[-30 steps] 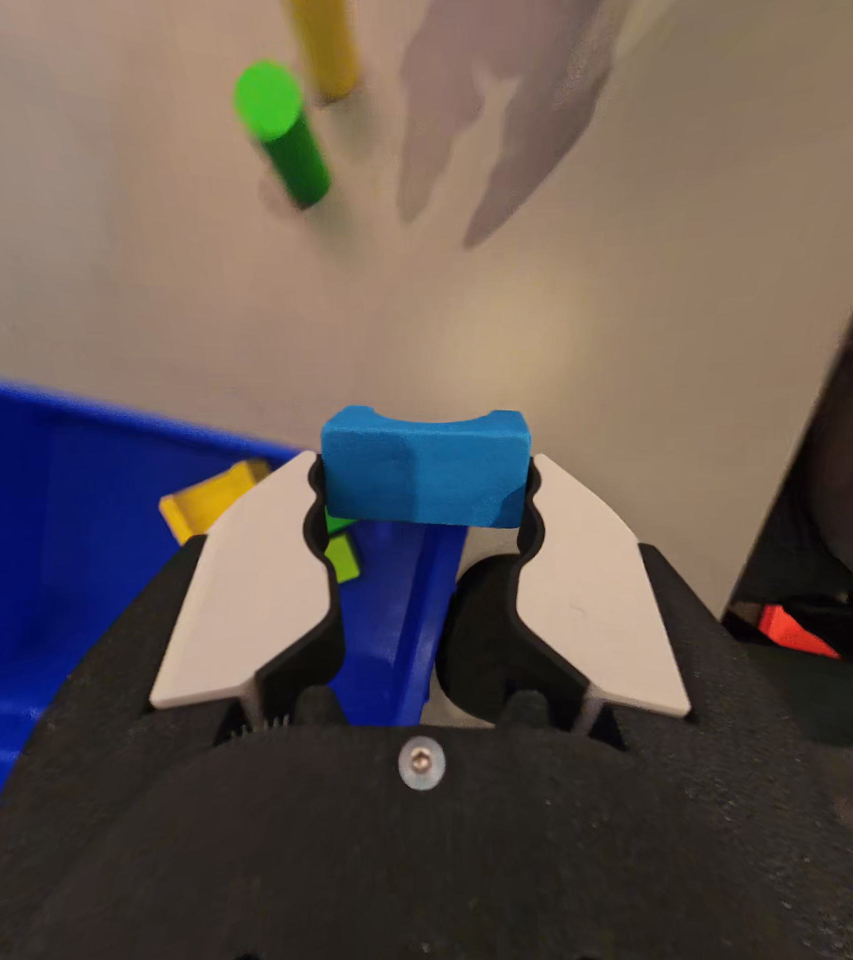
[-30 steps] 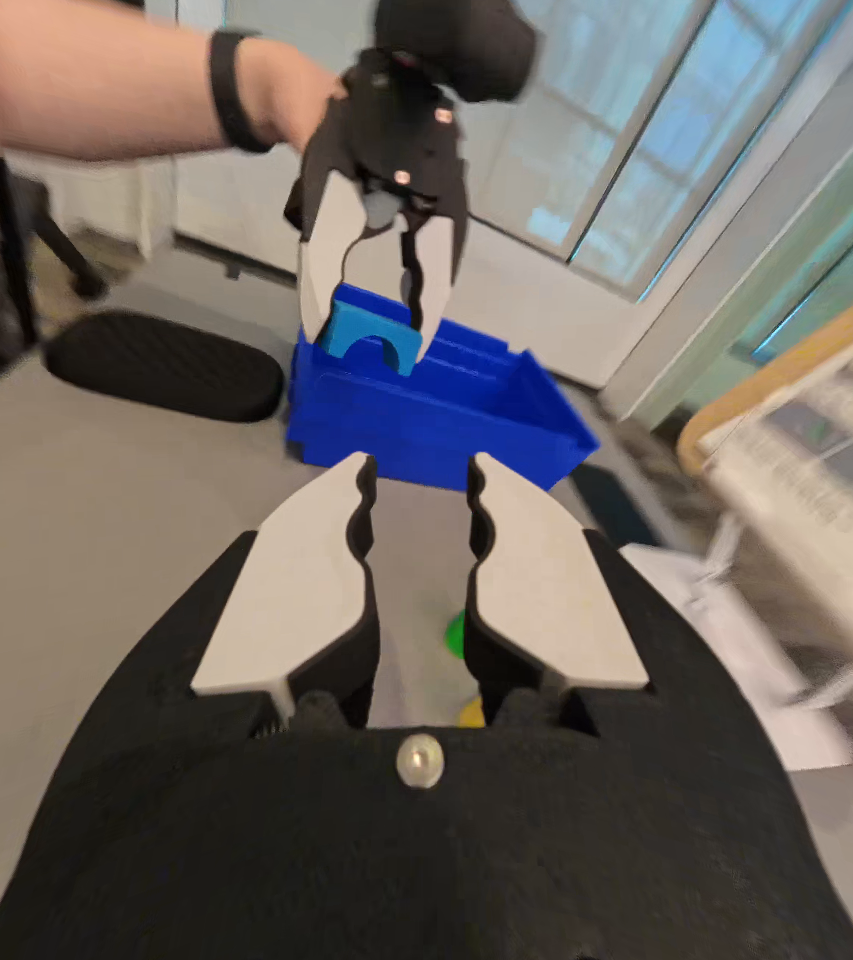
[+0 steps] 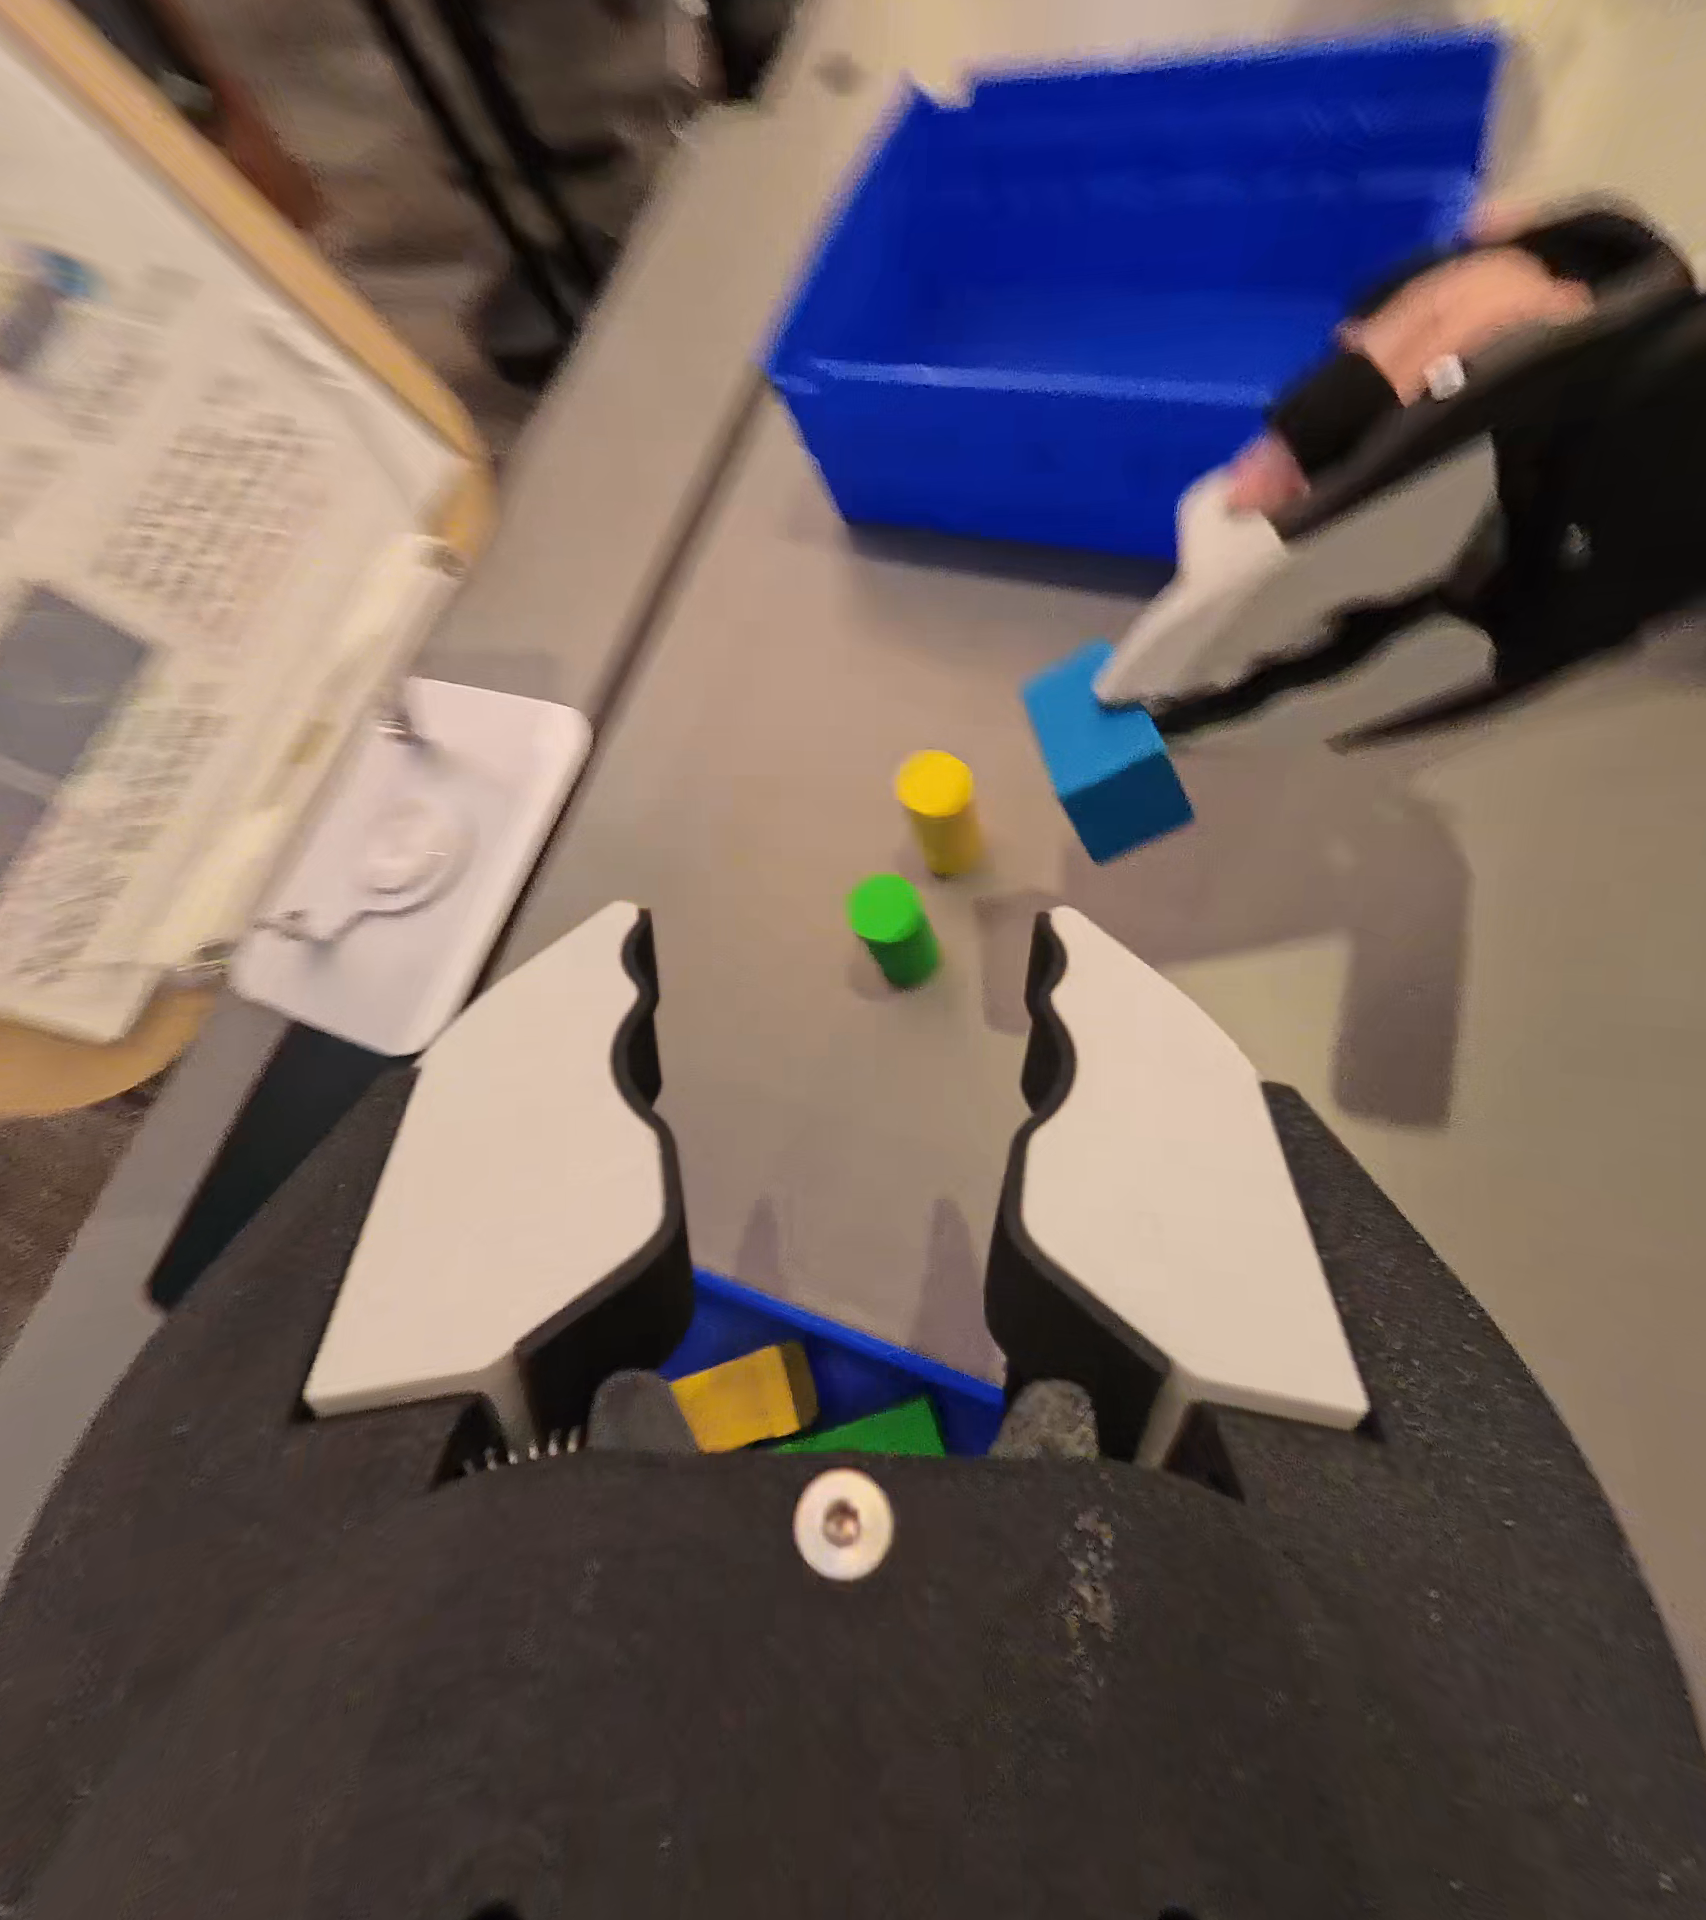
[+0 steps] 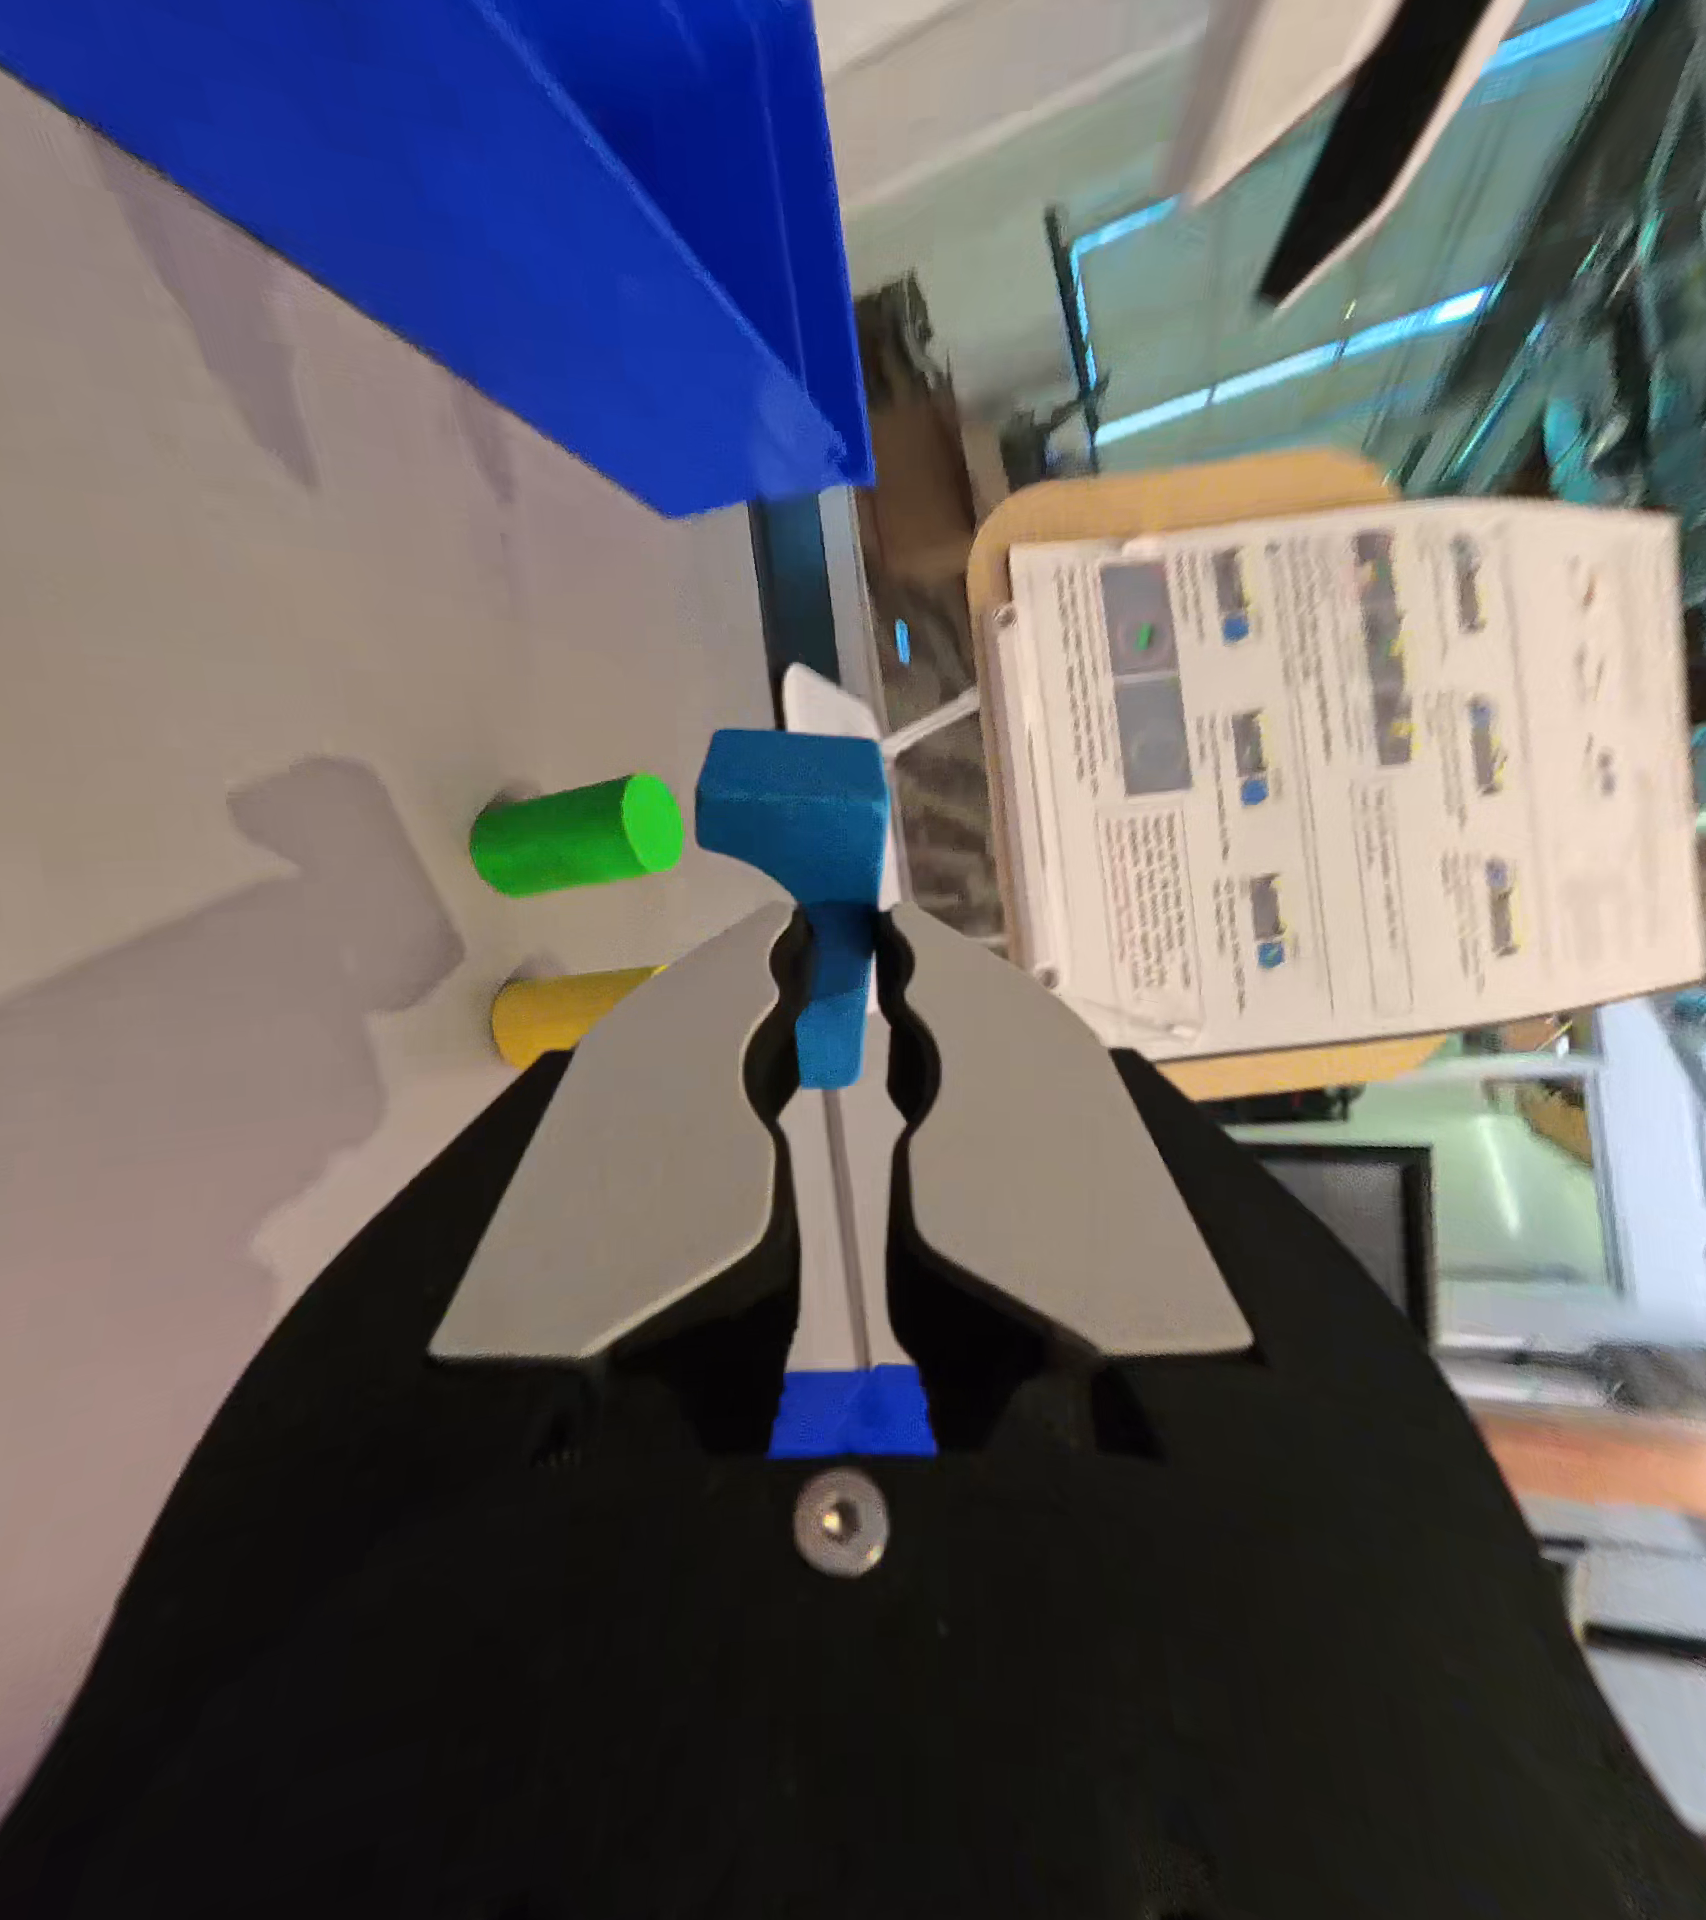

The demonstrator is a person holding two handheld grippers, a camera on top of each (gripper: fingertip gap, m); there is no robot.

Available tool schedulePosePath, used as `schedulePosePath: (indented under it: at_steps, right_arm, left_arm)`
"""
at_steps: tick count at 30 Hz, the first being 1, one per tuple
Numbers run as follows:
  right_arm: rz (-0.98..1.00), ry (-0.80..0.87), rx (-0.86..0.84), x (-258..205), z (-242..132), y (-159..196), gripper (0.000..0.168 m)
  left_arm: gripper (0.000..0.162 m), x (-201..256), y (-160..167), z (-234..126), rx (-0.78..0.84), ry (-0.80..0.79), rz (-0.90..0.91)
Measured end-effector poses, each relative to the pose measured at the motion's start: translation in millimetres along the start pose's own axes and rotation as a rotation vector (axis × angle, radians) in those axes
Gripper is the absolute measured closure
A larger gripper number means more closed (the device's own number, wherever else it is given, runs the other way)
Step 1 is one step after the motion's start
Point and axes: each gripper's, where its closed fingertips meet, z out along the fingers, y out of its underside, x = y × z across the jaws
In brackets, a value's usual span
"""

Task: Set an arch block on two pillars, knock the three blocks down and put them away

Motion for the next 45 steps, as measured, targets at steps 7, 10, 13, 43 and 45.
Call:
schedulePosePath:
  at_steps: [7, 10, 13, 43, 45]
  right_arm:
    - [0.168, -0.168, -0.213, -11.1, 34.2, 30.0, 0.155]
    - [0.228, -0.215, -0.270, -10.1, 42.3, 31.4, 0.156]
    - [0.224, -0.233, -0.320, -10.7, 50.0, 31.5, 0.155]
    - [-0.242, 0.303, -0.550, -29.5, 79.4, 39.7, 0.155]
    - [-0.243, 0.291, -0.570, -31.2, 80.9, 44.9, 0.155]
  left_arm:
    - [0.101, -46.2, 7.3, -50.3, 0.143, -0.378, -0.061]
    - [0.107, -45.9, 21.0, -52.3, 0.088, -0.369, -0.082]
    - [0.105, -43.5, 29.9, -50.7, 0.067, -0.331, -0.120]
    - [0.106, -38.7, 47.9, -48.3, 0.069, -0.189, -0.194]
    - [0.106, -40.6, 50.1, -47.7, 0.058, -0.195, -0.196]
